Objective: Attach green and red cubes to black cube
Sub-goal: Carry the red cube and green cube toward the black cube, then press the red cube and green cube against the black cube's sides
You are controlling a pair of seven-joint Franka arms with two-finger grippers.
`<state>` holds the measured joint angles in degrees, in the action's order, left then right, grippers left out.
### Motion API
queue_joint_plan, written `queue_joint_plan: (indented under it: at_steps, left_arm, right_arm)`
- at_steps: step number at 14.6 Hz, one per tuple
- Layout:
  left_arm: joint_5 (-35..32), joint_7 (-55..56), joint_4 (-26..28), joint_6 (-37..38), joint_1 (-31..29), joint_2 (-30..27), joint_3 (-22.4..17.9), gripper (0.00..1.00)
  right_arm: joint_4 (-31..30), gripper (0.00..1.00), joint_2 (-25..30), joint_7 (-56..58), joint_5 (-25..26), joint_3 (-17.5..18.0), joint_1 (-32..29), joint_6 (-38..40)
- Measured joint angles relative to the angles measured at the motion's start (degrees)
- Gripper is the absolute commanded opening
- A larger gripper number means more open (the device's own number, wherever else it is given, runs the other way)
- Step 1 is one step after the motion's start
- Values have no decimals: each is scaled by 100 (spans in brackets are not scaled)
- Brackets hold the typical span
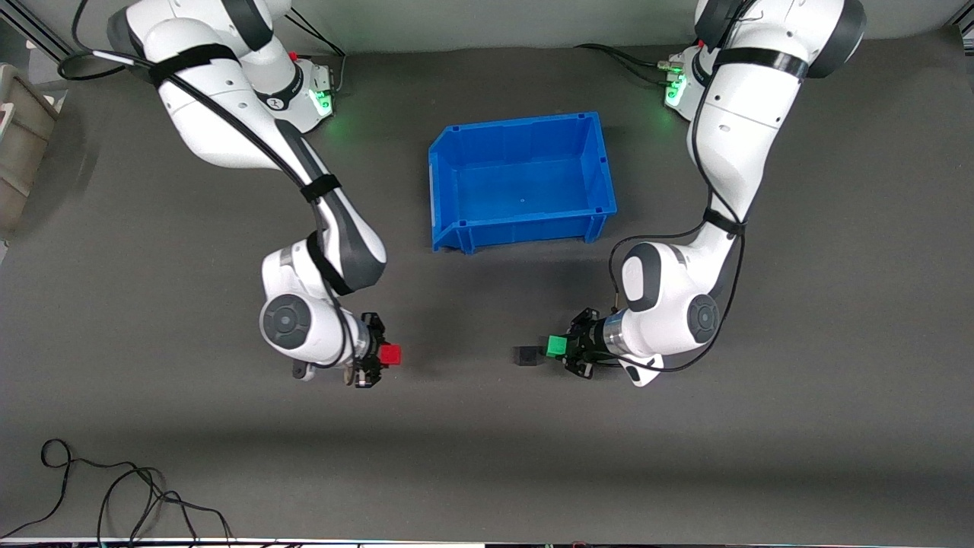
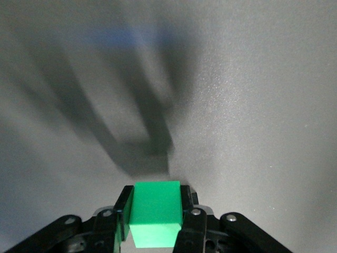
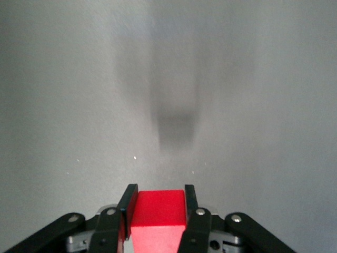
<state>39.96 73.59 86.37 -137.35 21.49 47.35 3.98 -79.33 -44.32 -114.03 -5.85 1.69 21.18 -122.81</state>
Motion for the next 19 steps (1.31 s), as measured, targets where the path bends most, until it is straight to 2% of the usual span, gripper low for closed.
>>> queue_joint_plan:
  at_steps: [7, 19]
  left_arm:
    - [-5, 530, -319, -317, 46, 310, -9, 0]
    - [-147, 909, -463, -461, 223, 404, -25, 0]
  right_arm:
    - [373, 0, -155, -763, -130, 166, 193, -80]
    - [517, 0, -270, -800, -137, 166, 215, -82]
